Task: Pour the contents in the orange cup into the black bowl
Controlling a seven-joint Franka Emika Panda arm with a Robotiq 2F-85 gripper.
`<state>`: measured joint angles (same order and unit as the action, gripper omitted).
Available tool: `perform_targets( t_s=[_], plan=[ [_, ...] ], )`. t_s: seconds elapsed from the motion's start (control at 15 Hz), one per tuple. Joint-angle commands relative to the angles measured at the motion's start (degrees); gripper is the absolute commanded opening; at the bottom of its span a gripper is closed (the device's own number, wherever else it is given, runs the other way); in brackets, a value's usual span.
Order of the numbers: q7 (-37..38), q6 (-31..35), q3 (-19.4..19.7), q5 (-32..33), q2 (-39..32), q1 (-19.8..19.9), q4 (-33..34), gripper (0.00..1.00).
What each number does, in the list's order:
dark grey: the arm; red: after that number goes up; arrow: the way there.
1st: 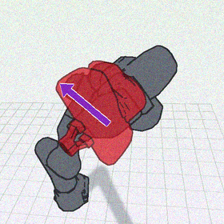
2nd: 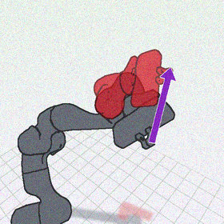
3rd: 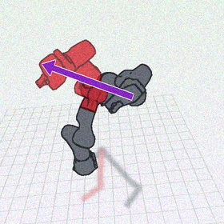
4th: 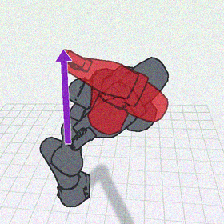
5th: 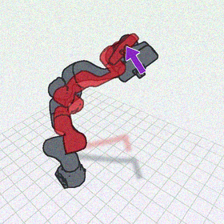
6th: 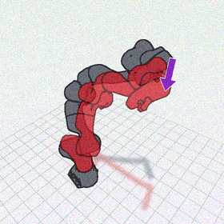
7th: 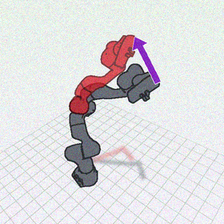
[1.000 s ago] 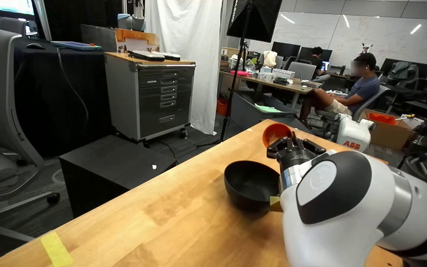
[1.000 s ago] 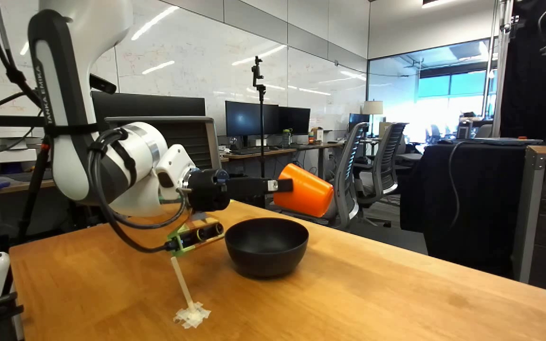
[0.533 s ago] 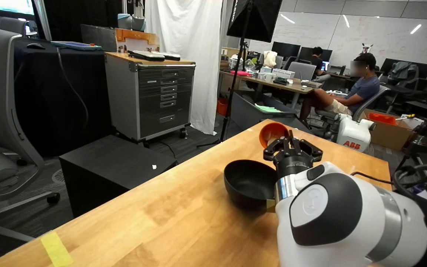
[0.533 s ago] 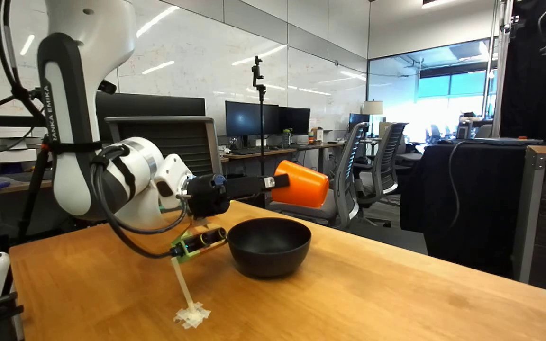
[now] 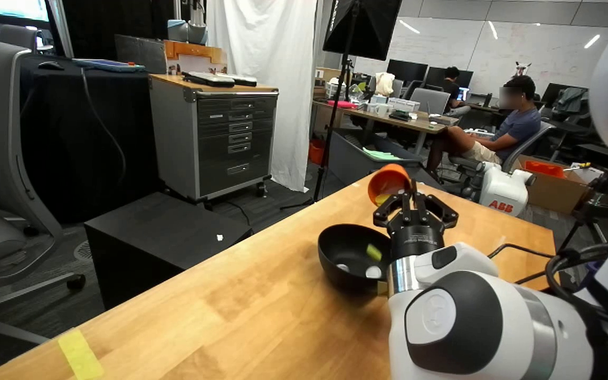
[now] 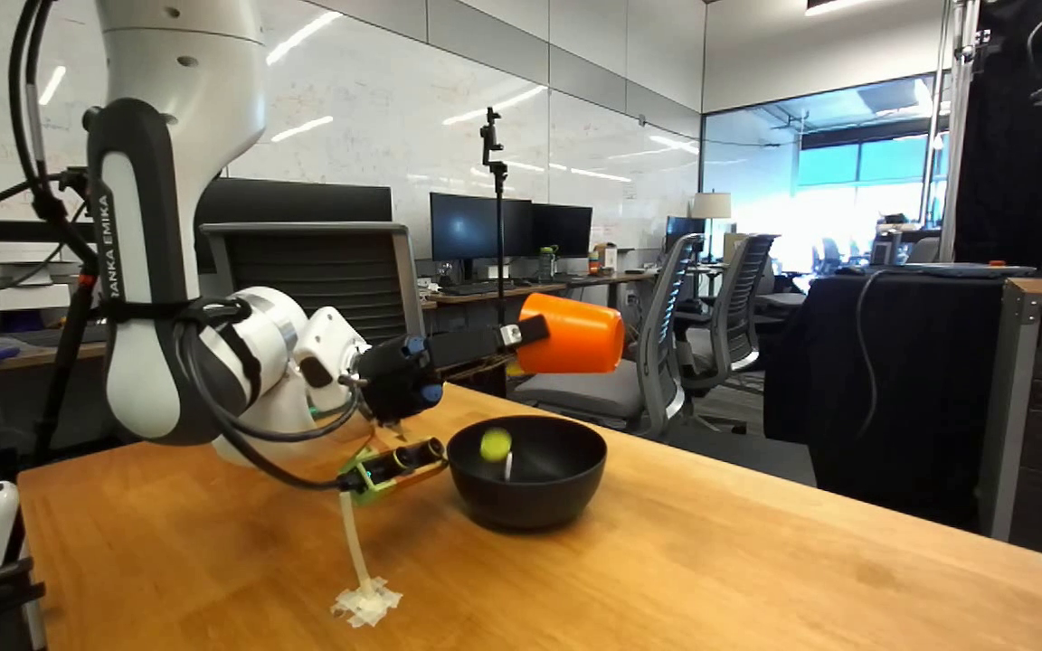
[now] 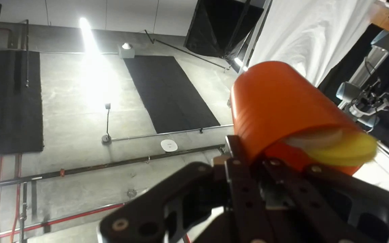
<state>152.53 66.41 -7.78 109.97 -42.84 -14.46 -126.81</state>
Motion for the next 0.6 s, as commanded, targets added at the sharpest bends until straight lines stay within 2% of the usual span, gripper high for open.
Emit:
perform_targets(
  t_s=[0.0, 0.53],
  plan=[
    [-0.21, -4.23, -0.89, 1.68, -2.8, 0.39, 2.3, 0.07],
    [-1.62, -7.82, -1.2, 1.56, -4.3, 0.45, 3.23, 0.07]
  ],
)
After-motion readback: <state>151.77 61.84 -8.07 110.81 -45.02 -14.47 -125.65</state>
